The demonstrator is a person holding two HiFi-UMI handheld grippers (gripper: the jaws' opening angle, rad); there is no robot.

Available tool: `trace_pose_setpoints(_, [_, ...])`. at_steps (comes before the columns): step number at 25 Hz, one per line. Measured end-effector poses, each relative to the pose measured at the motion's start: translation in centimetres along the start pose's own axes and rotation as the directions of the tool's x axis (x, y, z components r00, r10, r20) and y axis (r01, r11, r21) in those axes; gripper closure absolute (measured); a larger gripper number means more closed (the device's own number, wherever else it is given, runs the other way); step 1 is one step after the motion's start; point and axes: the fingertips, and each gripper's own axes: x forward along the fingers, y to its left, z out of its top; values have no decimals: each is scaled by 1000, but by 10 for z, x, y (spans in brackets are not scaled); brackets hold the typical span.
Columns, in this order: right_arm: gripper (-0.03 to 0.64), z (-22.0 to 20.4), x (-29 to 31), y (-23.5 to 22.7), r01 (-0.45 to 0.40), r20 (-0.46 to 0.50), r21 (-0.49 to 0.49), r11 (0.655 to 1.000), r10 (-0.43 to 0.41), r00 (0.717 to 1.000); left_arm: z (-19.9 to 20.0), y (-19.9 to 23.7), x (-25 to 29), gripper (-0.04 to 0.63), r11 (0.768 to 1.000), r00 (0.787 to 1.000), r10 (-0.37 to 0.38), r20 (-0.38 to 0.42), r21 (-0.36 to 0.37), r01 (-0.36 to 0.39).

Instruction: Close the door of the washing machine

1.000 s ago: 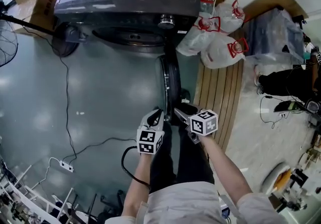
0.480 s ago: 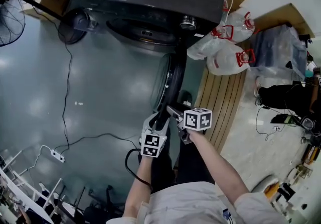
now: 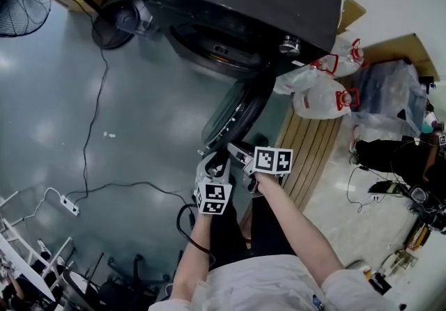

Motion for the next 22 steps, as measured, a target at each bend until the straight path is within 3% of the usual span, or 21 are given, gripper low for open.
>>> trace_pose_setpoints(5, [421,4,18,19,-65,-70,-70,995,60,996,9,34,0,446,999,999,32,32,10,-33])
trace_pose_setpoints(7, [431,6,20,30,-81,-105,-171,982,64,992,14,46,1,442,999,998,35,49,8,-35])
trace_pose_setpoints(9, [431,9,20,43,-85,-112,-334,939,50,992,19,59,1,439,999,997,41,59,9,-41])
trace_pose_setpoints(11, [431,15,21,55,-64,-97,-544,837,13,995,23,70,2,434,999,997,43,66,9,-44])
trace_pose_setpoints(14, [430,18,25,70,-41,-96,-791,611,-57,994,32,86,5,425,999,996,42,82,3,-42])
trace_pose_setpoints(17, [425,19,31,79,-46,-107,-891,451,-112,988,41,99,5,417,999,995,47,86,1,-47])
trace_pose_setpoints(20, [427,32,33,84,-4,-47,-953,302,-134,990,49,113,8,414,999,995,49,85,10,-50])
trace_pose_setpoints(22, [426,46,34,87,39,13,-983,179,-145,989,53,121,10,412,999,995,42,88,21,-44])
